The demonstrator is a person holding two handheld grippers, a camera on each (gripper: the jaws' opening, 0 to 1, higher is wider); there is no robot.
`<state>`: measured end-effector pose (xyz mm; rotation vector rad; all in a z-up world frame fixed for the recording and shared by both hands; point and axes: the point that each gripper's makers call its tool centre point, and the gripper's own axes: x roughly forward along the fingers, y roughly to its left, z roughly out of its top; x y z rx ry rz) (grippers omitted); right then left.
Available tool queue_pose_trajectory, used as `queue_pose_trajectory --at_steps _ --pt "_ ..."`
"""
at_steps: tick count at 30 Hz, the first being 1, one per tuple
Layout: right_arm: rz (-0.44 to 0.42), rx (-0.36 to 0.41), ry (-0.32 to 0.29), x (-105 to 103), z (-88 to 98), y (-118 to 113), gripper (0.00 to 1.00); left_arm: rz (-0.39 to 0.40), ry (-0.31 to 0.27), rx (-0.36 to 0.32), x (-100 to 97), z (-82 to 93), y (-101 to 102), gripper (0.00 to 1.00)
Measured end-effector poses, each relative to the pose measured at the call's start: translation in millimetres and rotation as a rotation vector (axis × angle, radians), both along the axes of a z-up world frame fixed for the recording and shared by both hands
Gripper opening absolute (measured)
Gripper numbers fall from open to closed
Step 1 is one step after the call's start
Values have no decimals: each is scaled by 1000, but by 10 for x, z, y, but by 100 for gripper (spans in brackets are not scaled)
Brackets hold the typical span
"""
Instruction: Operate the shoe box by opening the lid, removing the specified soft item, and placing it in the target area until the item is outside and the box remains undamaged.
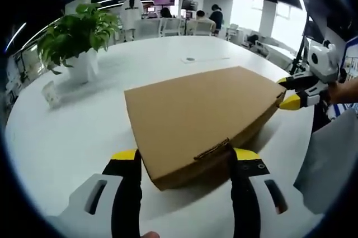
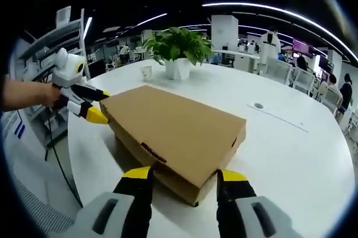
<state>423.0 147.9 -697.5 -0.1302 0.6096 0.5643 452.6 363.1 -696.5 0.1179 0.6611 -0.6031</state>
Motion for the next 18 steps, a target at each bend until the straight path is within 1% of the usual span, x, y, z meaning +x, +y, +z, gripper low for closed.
queue_pose_trajectory --at_steps 8,18 --pt "-9 6 -10 6 87 1 41 6 -1 -4 -9 76 -16 64" --pt "-19 7 -31 16 217 4 42 5 -18 -16 -3 209 -16 64"
